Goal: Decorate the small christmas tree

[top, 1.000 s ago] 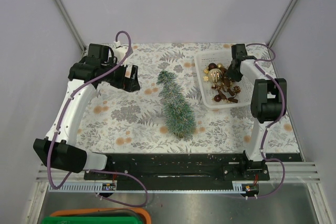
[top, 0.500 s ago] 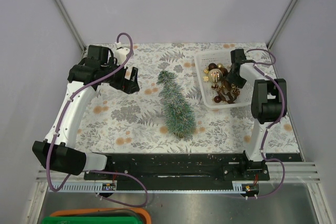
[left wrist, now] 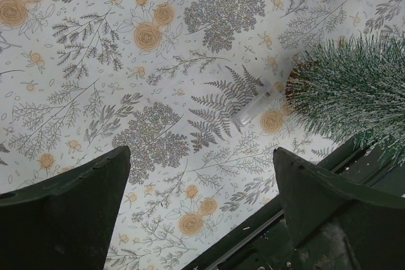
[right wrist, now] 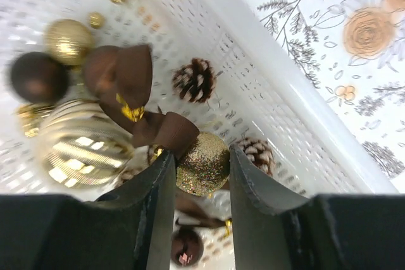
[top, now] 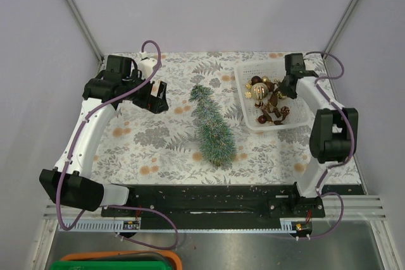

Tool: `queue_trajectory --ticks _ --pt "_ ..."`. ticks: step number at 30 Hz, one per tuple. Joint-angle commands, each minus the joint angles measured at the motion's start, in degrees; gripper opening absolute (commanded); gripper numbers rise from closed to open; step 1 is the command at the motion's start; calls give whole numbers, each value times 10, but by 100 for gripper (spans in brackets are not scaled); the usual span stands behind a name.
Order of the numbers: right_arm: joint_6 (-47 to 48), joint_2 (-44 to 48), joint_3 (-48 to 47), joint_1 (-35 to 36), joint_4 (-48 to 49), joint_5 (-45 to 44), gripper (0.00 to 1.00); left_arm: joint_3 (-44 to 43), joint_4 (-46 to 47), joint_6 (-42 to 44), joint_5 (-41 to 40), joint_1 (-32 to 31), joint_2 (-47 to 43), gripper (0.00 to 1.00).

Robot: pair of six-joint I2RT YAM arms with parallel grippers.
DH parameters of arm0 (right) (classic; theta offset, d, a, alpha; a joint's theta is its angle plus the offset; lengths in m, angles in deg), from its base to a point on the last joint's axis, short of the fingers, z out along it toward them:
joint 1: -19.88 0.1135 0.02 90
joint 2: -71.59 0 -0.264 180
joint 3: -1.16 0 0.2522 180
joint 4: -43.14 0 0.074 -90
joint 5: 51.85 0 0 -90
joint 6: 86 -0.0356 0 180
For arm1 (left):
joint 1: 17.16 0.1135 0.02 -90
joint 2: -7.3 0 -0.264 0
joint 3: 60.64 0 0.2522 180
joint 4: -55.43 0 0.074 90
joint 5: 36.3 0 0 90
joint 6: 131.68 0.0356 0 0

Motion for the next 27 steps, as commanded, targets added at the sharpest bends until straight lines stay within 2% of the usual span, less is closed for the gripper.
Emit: queue_trajectory --ticks 1,12,17,21,27 --pt "-17 140 26 16 30 11 19 -3 25 11 17 -1 -20 99" --pt "-18 311 145 59 -14 84 24 9 25 26 26 -2 -36 99" --pt "-3 277 158 60 -61 100 25 10 28 23 46 -2 -34 99" --pt "1 248 156 62 -76 102 31 10 31 24 50 -4 -37 99" --pt "23 196 86 88 -103 47 31 10 30 33 51 -5 -41 99"
